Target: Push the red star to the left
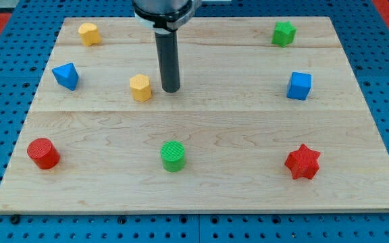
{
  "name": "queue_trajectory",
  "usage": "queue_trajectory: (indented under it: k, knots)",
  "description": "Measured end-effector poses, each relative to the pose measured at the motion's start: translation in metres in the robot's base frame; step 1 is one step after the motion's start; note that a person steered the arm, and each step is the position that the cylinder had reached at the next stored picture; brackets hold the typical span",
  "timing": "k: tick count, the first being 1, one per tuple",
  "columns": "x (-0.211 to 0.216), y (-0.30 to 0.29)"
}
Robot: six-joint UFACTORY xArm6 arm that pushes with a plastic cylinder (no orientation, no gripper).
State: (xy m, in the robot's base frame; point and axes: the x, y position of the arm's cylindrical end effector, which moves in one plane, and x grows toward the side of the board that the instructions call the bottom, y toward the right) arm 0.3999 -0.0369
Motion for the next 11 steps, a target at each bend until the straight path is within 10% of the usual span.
queue_trajectory:
  k: [3,9,11]
  knots:
    - [0.075,0.271]
    - [0.175,0.234]
    - [0.118,0.157]
